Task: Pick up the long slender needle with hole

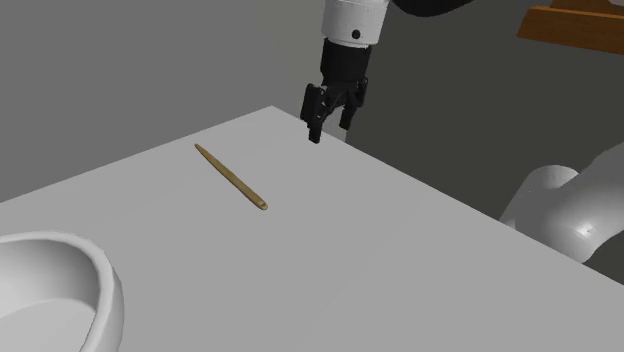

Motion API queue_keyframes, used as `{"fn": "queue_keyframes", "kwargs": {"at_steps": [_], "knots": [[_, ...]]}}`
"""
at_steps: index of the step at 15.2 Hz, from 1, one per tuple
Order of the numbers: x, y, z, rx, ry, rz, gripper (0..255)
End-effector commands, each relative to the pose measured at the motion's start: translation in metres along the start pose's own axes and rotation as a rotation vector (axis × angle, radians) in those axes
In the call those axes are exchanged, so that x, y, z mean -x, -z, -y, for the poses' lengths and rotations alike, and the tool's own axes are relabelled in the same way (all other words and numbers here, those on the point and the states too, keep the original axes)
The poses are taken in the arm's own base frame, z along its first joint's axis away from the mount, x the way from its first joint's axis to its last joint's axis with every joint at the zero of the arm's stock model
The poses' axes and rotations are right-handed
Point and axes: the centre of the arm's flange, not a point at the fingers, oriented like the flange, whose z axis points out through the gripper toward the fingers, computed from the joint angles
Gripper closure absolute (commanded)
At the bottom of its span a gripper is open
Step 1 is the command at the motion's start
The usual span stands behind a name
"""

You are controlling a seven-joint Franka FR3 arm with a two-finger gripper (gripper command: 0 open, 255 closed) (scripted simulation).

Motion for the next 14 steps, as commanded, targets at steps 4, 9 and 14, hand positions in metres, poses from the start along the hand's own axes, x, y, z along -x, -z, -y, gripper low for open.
{"fn": "queue_keyframes", "kwargs": {"at_steps": [4, 9, 14], "knots": [[-0.027, -0.007, 0.061, 0.000, -0.012, 0.002, 0], [-0.053, -0.014, 0.122, 0.002, -0.021, 0.004, 0], [-0.079, -0.021, 0.182, 0.004, -0.031, 0.006, 0]]}}
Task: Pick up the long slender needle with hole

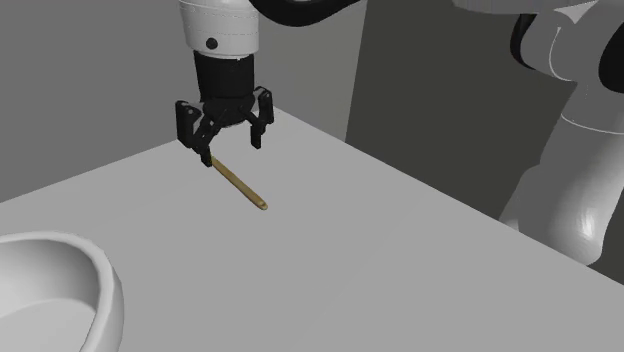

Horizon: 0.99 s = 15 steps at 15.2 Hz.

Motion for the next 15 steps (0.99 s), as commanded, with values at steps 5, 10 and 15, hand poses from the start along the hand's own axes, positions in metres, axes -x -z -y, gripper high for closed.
{"fn": "queue_keyframes", "kwargs": {"at_steps": [5, 10, 15], "knots": [[-0.004, -0.027, 0.009, 0.001, -0.006, 0.000, 0], [-0.004, -0.040, 0.008, 0.001, -0.006, 0.000, 0], [-0.004, -0.040, 0.008, 0.001, -0.006, 0.000, 255]]}}
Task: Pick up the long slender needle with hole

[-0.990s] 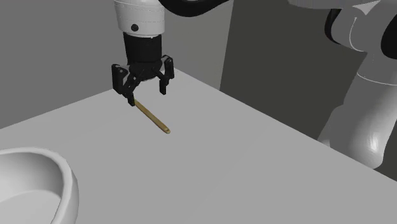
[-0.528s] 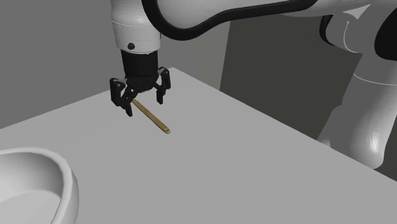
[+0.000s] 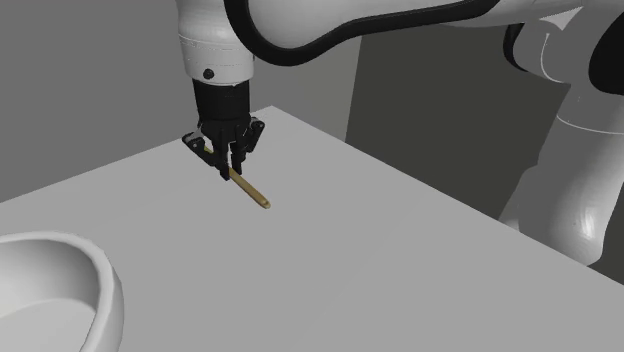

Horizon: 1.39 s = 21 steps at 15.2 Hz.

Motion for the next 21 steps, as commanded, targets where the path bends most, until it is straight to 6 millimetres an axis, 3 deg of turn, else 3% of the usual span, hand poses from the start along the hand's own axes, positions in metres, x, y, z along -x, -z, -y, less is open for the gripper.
{"fn": "queue_keyframes", "kwargs": {"at_steps": [1, 5, 21], "knots": [[0.002, -0.005, 0.005, -0.006, 0.007, 0.006, 255], [0.002, -0.006, 0.004, -0.006, 0.007, 0.006, 255], [-0.001, 0.074, 0.010, -0.006, 0.007, 0.006, 255]]}}
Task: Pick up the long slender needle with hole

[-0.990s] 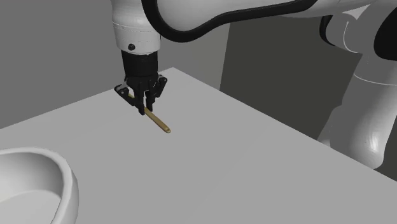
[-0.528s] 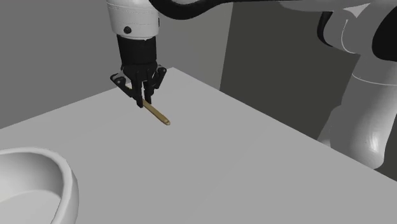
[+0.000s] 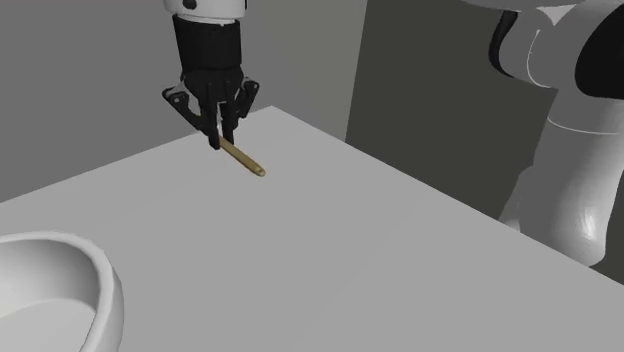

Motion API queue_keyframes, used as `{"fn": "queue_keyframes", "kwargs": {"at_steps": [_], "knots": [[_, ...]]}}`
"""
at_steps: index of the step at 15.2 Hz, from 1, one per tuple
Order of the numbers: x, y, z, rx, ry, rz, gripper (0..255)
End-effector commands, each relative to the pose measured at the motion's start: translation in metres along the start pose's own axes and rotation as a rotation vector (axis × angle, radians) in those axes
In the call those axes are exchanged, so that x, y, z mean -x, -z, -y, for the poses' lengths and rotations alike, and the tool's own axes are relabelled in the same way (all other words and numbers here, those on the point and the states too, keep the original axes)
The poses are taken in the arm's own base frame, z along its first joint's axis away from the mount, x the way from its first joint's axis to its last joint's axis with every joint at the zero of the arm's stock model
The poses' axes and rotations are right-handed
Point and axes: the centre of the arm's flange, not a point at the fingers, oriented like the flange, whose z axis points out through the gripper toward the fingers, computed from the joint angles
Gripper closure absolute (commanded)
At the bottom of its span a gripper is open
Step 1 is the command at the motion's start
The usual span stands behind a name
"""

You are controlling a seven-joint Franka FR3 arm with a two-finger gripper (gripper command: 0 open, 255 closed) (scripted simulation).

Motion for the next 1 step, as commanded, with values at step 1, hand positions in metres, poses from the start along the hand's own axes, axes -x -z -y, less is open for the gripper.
{"fn": "queue_keyframes", "kwargs": {"at_steps": [1], "knots": [[-0.0005, 0.0032, -0.0003, 0.000, 0.000, 0.000, 255]]}}
